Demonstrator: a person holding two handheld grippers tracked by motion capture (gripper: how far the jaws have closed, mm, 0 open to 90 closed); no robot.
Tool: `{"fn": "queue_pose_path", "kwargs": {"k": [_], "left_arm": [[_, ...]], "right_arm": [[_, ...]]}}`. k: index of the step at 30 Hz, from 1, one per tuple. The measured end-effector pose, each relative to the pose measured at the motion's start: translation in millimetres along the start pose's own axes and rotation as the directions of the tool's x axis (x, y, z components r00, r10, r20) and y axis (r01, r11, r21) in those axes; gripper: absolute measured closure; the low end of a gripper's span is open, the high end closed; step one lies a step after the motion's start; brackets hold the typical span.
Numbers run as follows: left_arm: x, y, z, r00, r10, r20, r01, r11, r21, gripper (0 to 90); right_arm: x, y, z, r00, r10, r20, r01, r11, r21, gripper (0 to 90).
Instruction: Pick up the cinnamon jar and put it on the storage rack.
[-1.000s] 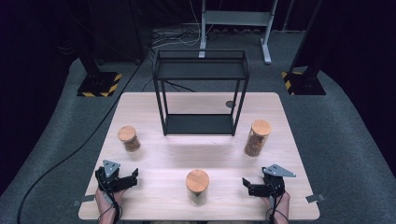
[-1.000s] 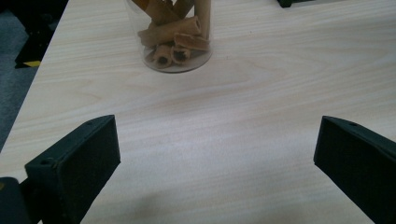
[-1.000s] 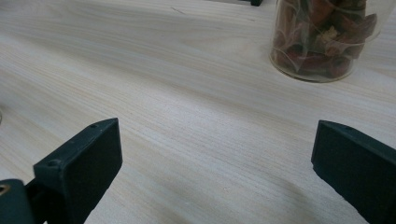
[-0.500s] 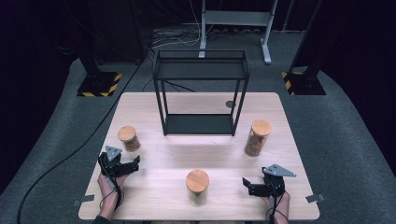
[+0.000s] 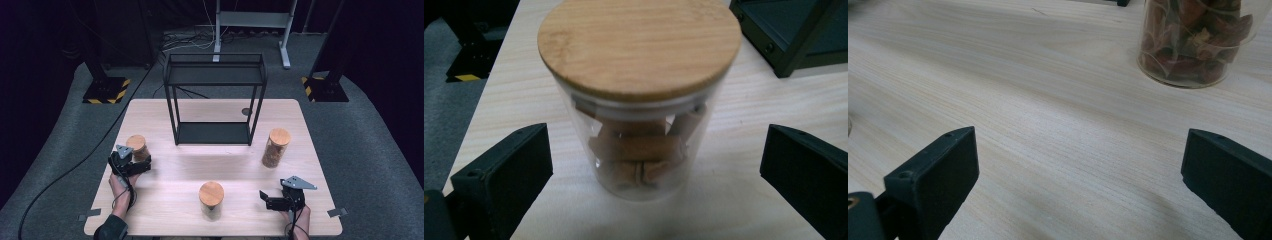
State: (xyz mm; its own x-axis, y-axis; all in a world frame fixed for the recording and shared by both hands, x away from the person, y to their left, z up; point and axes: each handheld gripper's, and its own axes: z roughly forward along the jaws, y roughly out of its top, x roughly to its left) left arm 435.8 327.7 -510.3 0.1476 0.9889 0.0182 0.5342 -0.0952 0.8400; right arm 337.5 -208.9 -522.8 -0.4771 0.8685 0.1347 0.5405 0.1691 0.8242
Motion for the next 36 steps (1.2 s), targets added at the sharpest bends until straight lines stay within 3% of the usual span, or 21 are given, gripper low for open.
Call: {"fn": "queue_pose_path", "kwargs": {"k": [10, 29, 36], "left_arm": [[-4.1, 12.1, 17.1, 0.9997, -0.006, -0.024, 0.006, 0.9999, -0.010, 0.0], [-2.0, 14.7, 24.2, 0.9980, -0.022, -0.060, 0.020, 0.9992, -0.036, 0.0], [0.1, 11.7, 25.6, 0.9976, -0.060, -0.035, 0.059, 0.9977, -0.035, 17.6]], "right_arm": [[0.1, -0.2, -0.4, 1.0000, 0.000, 0.003, 0.000, 1.000, -0.004, 1.0], [0.6, -0.1, -0.1, 1.0000, -0.005, 0.006, 0.005, 1.000, -0.002, 1.0], [0.4, -0.2, -0.3, 1.0000, -0.004, 0.004, 0.004, 1.000, -0.004, 1.0]]}}
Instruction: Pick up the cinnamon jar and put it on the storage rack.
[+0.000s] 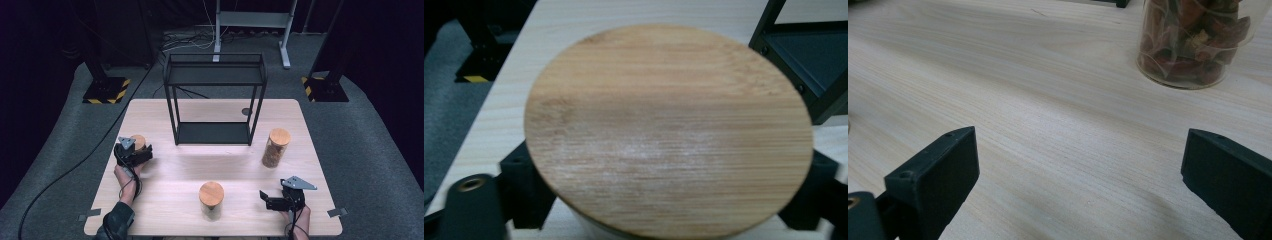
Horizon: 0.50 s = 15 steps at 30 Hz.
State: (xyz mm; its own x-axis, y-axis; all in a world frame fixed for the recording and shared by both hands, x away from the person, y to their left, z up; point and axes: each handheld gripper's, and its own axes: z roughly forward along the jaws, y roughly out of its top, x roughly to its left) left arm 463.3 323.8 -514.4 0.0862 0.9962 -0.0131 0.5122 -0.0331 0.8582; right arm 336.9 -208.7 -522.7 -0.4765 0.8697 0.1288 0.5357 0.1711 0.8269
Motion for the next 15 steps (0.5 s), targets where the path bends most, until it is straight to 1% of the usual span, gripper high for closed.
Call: {"fn": "queue_pose_path", "kwargs": {"k": [5, 15], "left_arm": [[1.5, -0.8, -0.6, 1.0000, -0.004, 0.002, 0.004, 1.0000, -0.006, 24.7], [2.6, -0.9, -1.3, 0.9997, 0.014, 0.020, -0.014, 0.9999, -0.006, 25.2]], "right_arm": [[-0.1, -0.1, -0.2, 1.0000, 0.001, -0.001, -0.001, 1.000, -0.002, 1.0], [-0.2, 0.1, 0.2, 1.0000, 0.002, -0.002, -0.002, 1.000, 0.002, 1.0]]}}
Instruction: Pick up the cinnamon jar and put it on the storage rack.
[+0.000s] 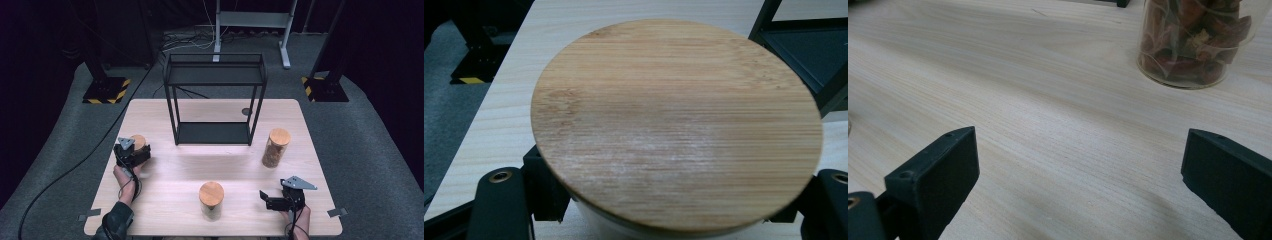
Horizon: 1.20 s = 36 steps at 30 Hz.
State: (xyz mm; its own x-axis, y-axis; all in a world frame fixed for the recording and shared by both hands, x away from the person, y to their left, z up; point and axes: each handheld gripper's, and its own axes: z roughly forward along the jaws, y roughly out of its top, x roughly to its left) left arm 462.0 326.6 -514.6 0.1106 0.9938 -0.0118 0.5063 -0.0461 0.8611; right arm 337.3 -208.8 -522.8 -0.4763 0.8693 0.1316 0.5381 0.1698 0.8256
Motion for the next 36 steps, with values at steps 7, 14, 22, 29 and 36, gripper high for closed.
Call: {"fn": "queue_pose_path", "kwargs": {"k": [7, 14, 22, 29, 36], "left_arm": [[-3.9, 1.0, -2.9, 0.9999, 0.007, 0.013, -0.007, 1.0000, 0.002, 25.3], [-6.7, 4.0, -7.2, 0.9995, 0.002, 0.031, -0.002, 0.9999, -0.015, 25.3], [-12.1, 6.5, -10.9, 0.9985, 0.012, 0.054, -0.010, 0.9997, -0.023, 25.3], [-15.7, 8.1, -13.7, 0.9977, 0.022, 0.065, -0.020, 0.9995, -0.024, 25.3], [-20.9, 9.5, -14.8, 0.9963, 0.034, 0.079, -0.032, 0.9992, -0.025, 25.3]], "right_arm": [[0.0, 0.2, 0.2, 1.0000, -0.003, -0.001, 0.003, 1.000, 0.000, 1.2], [-0.3, 0.2, 0.1, 1.0000, 0.001, 0.000, -0.001, 1.000, -0.001, 1.2], [0.0, 0.1, 0.0, 1.0000, 0.000, 0.001, 0.000, 1.000, -0.002, 1.2], [0.0, 0.0, -0.1, 1.0000, 0.001, 0.002, -0.001, 1.000, -0.003, 1.2], [0.0, -0.1, -0.3, 1.0000, 0.001, 0.002, -0.001, 1.000, -0.005, 1.2]]}}
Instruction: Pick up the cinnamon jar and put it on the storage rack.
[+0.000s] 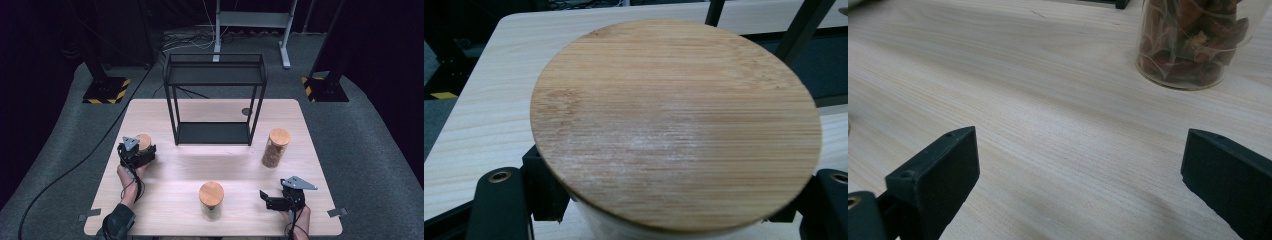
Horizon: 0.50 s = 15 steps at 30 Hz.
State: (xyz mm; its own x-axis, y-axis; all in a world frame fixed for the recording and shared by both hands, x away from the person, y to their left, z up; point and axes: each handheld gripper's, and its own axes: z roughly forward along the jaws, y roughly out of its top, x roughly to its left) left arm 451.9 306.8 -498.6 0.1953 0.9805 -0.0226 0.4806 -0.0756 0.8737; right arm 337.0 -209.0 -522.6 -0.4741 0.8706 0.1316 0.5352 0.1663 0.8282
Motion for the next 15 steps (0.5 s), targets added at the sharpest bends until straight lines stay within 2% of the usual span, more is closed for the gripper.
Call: {"fn": "queue_pose_path", "kwargs": {"k": [15], "left_arm": [[-12.2, 4.8, -1.9, 0.9993, 0.025, 0.029, -0.025, 0.9997, -0.004, 25.3]], "right_arm": [[0.0, 0.0, 0.0, 1.0000, -0.003, -0.001, 0.003, 1.000, -0.001, 1.2]]}}
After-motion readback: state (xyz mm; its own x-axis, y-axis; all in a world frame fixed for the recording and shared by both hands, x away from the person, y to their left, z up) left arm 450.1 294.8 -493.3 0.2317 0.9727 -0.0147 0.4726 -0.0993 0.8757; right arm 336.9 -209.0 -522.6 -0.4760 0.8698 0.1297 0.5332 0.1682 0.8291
